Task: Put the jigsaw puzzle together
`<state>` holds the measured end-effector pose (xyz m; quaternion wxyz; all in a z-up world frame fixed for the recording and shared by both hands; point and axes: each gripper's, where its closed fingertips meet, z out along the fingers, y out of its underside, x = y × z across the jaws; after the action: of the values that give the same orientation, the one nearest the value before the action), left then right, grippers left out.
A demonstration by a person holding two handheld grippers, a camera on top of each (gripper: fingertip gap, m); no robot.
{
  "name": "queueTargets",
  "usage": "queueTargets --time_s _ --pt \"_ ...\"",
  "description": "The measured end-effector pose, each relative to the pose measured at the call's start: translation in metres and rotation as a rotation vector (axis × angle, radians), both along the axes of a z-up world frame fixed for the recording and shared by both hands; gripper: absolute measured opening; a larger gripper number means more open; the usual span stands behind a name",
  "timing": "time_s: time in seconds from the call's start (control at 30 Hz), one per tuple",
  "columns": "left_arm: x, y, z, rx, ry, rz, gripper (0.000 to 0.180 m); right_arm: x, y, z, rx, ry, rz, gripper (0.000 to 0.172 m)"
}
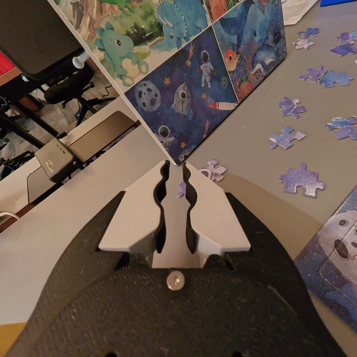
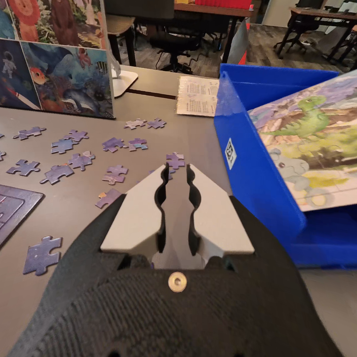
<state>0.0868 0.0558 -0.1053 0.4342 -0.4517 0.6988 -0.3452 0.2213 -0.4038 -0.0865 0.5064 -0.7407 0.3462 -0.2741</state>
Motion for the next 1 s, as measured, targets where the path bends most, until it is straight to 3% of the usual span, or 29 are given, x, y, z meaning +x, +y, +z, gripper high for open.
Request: queueTargets --time_s 0.4,0.47,0.67,0.77,0.93,1.0 --pt "0.001 -0.002 -0.004 0.036 0.015 -0.002 0.008 -0.009 0.007 0.010 0.065 -0.022 0.054 0.020" --pt "-0.001 -0.004 0.003 0.041 -0.019 -0.022 0.000 -0.011 0.007 0.017 0.086 -0.041 0.059 0.020" --pt "-0.013 -0.006 0.044 0.142 -0.091 0.008 0.000 -0.014 -0.007 0.033 0.095 -0.124 0.007 0.030" --pt "-0.017 -0.019 0.050 0.083 -0.087 0.011 0.000 -0.022 -0.007 0.034 0.115 -0.126 0.037 0.030" --pt "-0.034 -0.056 0.068 -0.141 -0.142 -0.005 0.000 -0.036 -0.001 0.030 0.133 -0.122 0.101 0.033" --pt "-0.043 -0.065 0.071 -0.151 -0.163 0.028 0.000 -0.039 -0.002 0.028 0.125 -0.125 0.103 0.037"
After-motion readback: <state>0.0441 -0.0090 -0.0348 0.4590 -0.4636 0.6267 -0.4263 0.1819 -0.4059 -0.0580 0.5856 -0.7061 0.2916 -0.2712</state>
